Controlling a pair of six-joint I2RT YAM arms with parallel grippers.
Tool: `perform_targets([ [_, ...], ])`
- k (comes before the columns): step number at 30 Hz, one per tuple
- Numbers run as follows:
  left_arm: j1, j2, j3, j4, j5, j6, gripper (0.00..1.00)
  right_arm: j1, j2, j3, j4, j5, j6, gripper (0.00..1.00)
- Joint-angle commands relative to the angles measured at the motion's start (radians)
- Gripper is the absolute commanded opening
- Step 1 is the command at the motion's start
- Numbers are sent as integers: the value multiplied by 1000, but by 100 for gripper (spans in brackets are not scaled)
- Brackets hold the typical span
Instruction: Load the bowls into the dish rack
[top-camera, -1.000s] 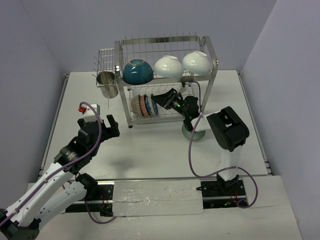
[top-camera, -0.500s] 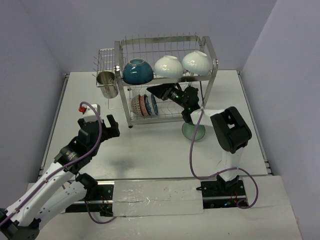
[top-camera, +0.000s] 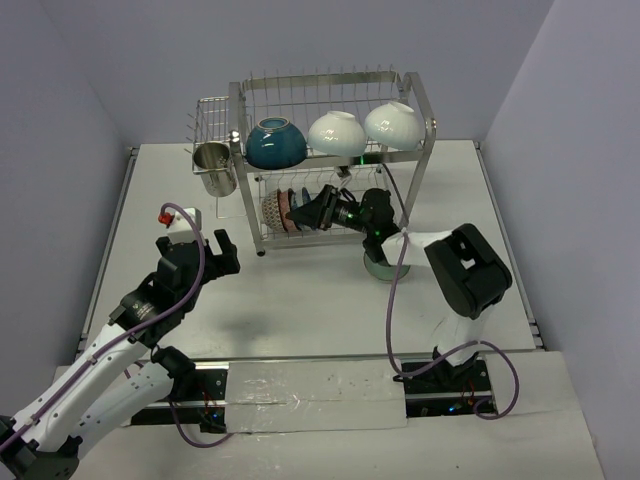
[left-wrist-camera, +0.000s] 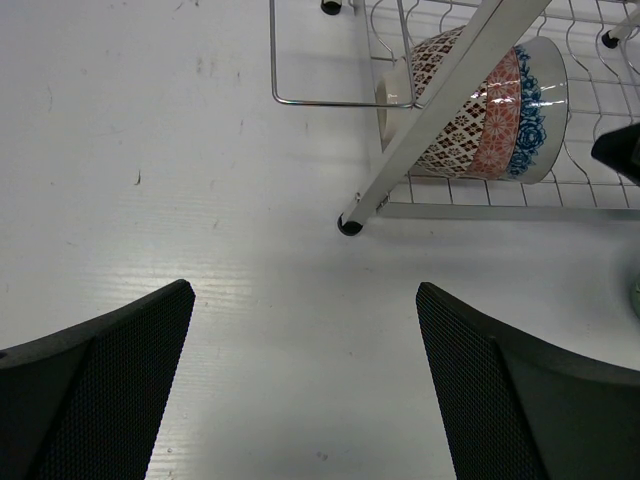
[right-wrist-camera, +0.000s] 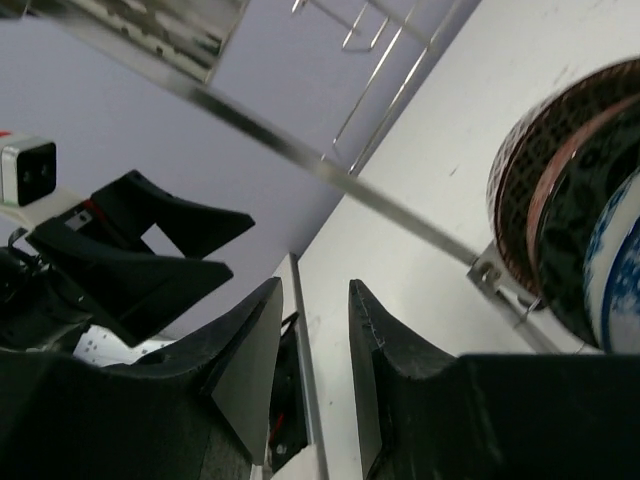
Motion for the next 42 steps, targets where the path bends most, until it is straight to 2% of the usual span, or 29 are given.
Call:
perform_targets([
  [1,6,3,12,32,17,13,99,21,-105,-44,-42,-45,-42,41],
  [4,6,6,14,30,15,11,99,38,-171,-91,-137,-43,-99,41],
  [8,6,6,12,32,18,14,99,64,-284,-127,-447,9,-312,41],
  [11,6,6,12,35,21,17,99,75,-352,-186,-554,59,-375,41],
  [13,6,6,12,35,21,16,99,83,-402,-235,-618,140,-418,41],
  [15,6,7,12,35,23,17,99,95,-491,-262,-761,215,-463,41],
  [20,6,7,12,33,23,16,99,113,-718,-288,-1113,573,-546,43],
  [22,6,10,14,35,24,16,99,113,-796,-279,-1203,715,-567,44],
  [25,6,13,12,35,27,16,99,112,-852,-251,-1356,837,-608,48],
  [29,7,21,14,35,33,19,99,107,-825,-231,-1413,880,-648,53],
  [32,7,21,14,33,33,16,99,104,-774,-229,-1412,845,-659,54],
  [42,7,13,14,30,23,11,99,104,-622,-194,-1359,869,-674,51],
])
